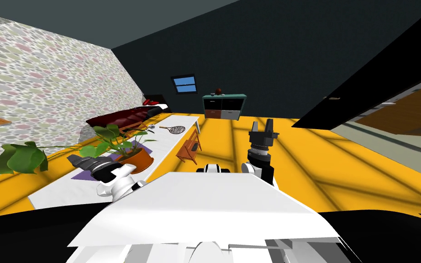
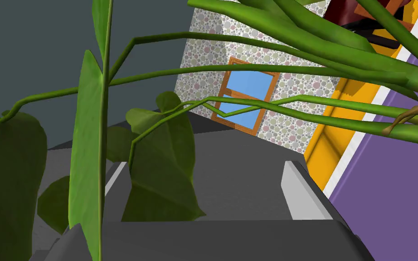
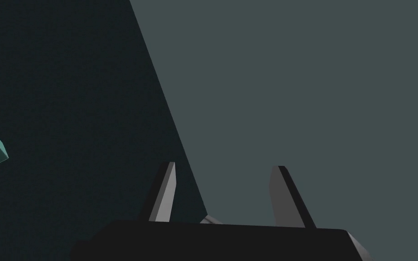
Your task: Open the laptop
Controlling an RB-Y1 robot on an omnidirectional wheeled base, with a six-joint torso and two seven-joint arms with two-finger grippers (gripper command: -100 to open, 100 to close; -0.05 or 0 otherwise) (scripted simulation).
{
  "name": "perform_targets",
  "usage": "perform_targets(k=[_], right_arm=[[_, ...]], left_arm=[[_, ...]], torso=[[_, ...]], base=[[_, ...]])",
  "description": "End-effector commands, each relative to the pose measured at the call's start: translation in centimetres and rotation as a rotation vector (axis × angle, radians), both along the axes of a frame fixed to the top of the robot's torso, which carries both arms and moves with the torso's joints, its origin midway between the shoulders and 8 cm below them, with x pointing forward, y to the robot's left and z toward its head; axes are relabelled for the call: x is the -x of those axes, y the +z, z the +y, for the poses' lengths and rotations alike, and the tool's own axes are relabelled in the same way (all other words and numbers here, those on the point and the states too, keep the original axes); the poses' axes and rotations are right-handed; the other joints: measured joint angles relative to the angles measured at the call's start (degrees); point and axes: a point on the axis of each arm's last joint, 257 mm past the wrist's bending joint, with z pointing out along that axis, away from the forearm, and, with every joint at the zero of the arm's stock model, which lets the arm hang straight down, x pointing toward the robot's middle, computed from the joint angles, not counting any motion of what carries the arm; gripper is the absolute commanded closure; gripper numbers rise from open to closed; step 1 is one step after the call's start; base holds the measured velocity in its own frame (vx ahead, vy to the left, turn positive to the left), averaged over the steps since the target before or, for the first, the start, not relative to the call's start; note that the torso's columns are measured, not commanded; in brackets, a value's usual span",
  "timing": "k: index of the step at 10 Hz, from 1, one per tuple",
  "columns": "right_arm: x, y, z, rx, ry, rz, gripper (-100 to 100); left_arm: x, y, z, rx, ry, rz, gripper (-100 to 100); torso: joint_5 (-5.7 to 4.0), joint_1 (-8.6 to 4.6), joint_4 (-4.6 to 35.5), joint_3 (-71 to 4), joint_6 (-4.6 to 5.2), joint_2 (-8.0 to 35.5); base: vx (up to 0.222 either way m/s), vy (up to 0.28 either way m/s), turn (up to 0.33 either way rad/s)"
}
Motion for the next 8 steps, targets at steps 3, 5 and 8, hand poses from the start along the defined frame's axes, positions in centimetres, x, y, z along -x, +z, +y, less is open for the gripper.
perform_targets(k=[3,5,8], right_arm=[[0.0,0.0,0.0,0.0,0.0,0.0,0],[0.0,0.0,0.0,0.0,0.0,0.0,0],[0.0,0.0,0.0,0.0,0.0,0.0,0]], left_arm=[[3.0,-5.1,2.1,0.15,0.08,-0.034,-100],[3.2,-5.3,2.2,0.154,0.084,-0.035,-100],[4.2,-6.5,2.7,0.192,0.11,-0.052,-100]], torso=[[-0.2,0.05,0.0,-0.2,-0.31,-0.3],[0.29,0.4,-0.1,-0.2,-0.15,-0.4],[0.36,0.55,0.0,0.2,-0.75,0.2]], base=[[0.14,0.019,-0.082],[0.104,0.013,-0.026],[0.056,0.029,-0.071]])
